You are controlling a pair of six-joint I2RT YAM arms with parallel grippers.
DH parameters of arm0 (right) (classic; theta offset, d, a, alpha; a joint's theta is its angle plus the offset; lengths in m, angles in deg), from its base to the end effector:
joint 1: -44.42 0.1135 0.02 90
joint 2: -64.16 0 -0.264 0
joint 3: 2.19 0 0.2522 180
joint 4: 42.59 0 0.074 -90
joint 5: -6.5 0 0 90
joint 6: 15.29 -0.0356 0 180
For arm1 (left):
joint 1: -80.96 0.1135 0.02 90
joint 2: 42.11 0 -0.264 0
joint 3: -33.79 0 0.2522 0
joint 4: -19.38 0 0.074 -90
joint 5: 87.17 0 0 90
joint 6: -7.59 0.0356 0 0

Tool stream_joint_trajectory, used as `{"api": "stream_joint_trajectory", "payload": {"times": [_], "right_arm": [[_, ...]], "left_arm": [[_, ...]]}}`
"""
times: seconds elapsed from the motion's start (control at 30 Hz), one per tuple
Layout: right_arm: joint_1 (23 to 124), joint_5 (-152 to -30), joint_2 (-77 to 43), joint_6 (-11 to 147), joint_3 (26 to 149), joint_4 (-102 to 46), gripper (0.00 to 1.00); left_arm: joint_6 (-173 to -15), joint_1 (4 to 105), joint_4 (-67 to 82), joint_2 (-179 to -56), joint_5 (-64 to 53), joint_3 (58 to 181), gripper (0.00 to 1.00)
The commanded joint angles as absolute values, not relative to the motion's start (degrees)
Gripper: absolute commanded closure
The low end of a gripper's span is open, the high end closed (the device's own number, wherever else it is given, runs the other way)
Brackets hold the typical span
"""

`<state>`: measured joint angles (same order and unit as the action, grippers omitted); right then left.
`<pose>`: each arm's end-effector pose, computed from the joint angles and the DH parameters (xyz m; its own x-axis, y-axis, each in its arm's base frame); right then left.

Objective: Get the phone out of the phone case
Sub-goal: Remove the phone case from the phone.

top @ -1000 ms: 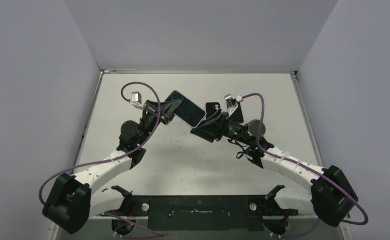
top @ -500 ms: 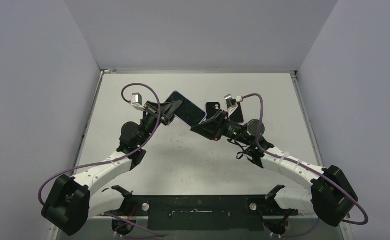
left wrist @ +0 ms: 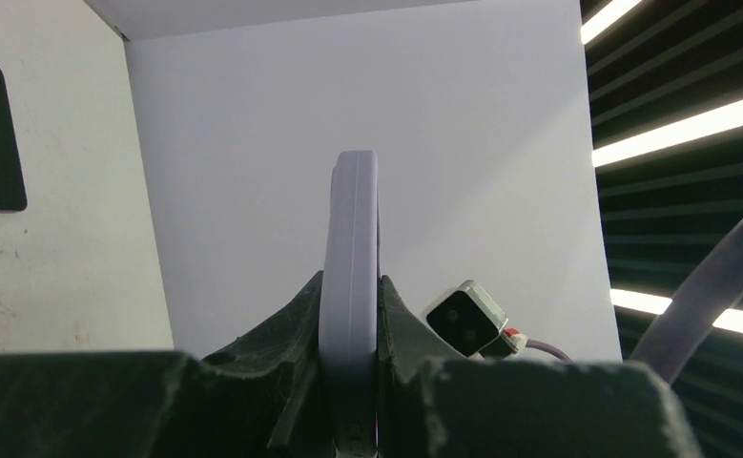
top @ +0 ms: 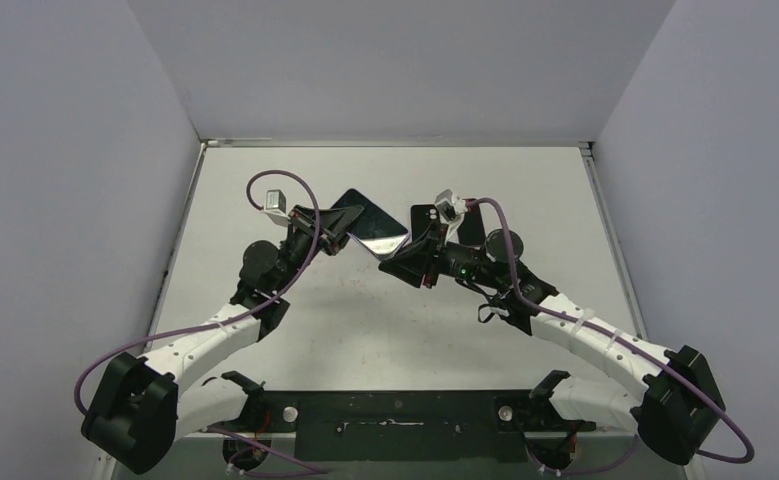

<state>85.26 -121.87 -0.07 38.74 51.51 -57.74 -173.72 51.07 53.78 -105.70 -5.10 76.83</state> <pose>0.1783 0.1833 0.3134 -0.5268 0.1534 -0.8361 -0.8296 0.1216 0.5450 0.2098 -0.1263 0.2876 -0.6143 -0.7890 -0.0108 0.1935 -0.1374 -0.9714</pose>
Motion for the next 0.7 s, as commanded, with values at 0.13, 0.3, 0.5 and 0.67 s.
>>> {"api": "stream_joint_trajectory", "payload": {"times": [0.13, 0.3, 0.5, 0.67], "right_arm": [[86.6, -115.17, 0.03, 59.09, 56.77, -47.56, 1.0], [88.16, -107.01, 0.28, 64.04, 56.83, -41.57, 1.0], [87.99, -110.34, 1.39, 61.94, 56.5, -38.89, 0.99], [87.38, -117.2, 3.45, 59.87, 55.18, -35.18, 0.83]], "left_arm": [[-176.03, 50.71, 52.5, -106.59, -13.29, 80.24, 1.0], [-175.99, 50.93, 53.9, -107.23, -15.49, 80.25, 1.0], [-171.05, 54.74, 51.71, -106.58, -18.76, 80.67, 1.0], [-166.39, 60.03, 51.83, -107.19, -25.68, 81.43, 1.0]]}}
